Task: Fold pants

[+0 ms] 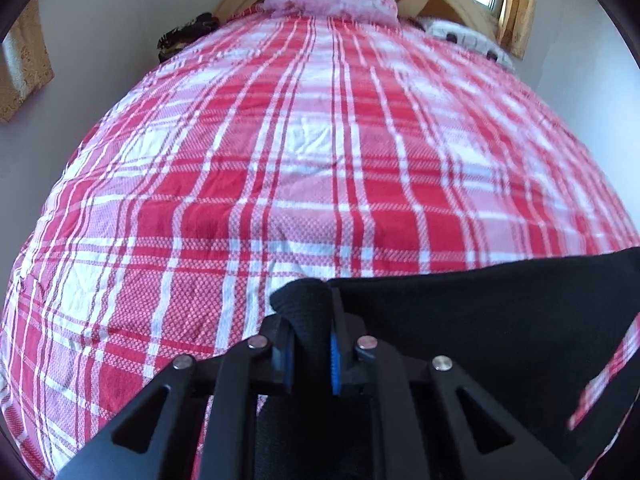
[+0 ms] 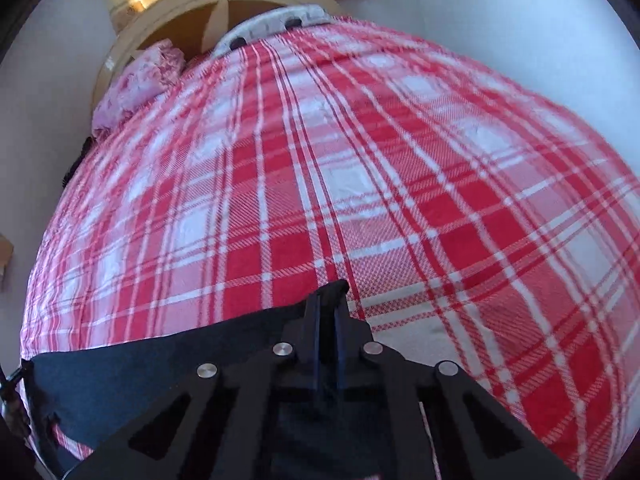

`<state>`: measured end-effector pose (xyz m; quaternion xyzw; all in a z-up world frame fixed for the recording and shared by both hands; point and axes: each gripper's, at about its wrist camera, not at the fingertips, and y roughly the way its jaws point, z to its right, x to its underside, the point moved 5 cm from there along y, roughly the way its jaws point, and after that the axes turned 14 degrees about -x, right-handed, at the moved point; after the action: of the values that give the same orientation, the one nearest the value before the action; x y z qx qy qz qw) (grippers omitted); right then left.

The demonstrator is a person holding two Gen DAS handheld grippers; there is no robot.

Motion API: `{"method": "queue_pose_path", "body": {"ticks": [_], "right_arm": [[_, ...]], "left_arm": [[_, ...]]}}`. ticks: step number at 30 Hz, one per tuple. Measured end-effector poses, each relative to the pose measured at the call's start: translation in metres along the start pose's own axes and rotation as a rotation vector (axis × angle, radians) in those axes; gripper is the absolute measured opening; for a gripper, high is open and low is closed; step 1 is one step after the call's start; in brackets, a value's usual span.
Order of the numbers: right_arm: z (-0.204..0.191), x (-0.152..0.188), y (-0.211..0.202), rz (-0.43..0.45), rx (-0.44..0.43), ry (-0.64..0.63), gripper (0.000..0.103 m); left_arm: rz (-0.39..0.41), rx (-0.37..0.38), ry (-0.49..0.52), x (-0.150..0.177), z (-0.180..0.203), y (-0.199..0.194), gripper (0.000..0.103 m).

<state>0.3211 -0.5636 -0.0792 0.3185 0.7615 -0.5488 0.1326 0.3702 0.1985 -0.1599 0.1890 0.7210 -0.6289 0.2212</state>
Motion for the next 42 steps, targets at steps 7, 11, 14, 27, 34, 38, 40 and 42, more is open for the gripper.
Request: {"method": "queue_pose_path", "body": {"ticks": [7, 11, 14, 27, 34, 38, 40, 42], "right_arm": [[-0.024, 0.013, -0.103, 0.203, -0.084, -0.08, 0.006], [-0.022, 0.05, -0.149, 0.29, -0.133, -0.089, 0.006], [-0.006, 0.083, -0.167, 0.311, -0.161, -0.055, 0.006], [0.047, 0.192, -0.178, 0.273, -0.178, 0.045, 0.006], [0.063, 0.209, -0.181, 0.248, -0.1, 0.106, 0.027], [0.066, 0.218, -0.208, 0.307, -0.044, 0.114, 0.029], [0.051, 0.223, -0.227, 0.357, -0.006, 0.074, 0.029], [0.025, 0.227, -0.243, 0.403, 0.016, 0.017, 0.029]], "left_arm": [[0.166, 0.113, -0.103, 0.005, -0.03, -0.065, 0.013], [0.241, 0.19, -0.152, 0.023, -0.041, -0.098, 0.013], [0.263, 0.234, -0.185, 0.044, -0.048, -0.114, 0.013], [0.283, 0.269, -0.169, 0.139, -0.057, -0.134, 0.013], [0.302, 0.162, -0.062, 0.17, -0.054, -0.139, 0.031], [0.315, 0.132, -0.048, 0.178, -0.063, -0.136, 0.044], [0.31, 0.124, -0.032, 0.179, -0.064, -0.135, 0.044], [0.317, 0.122, -0.017, 0.179, -0.062, -0.138, 0.044]]}}
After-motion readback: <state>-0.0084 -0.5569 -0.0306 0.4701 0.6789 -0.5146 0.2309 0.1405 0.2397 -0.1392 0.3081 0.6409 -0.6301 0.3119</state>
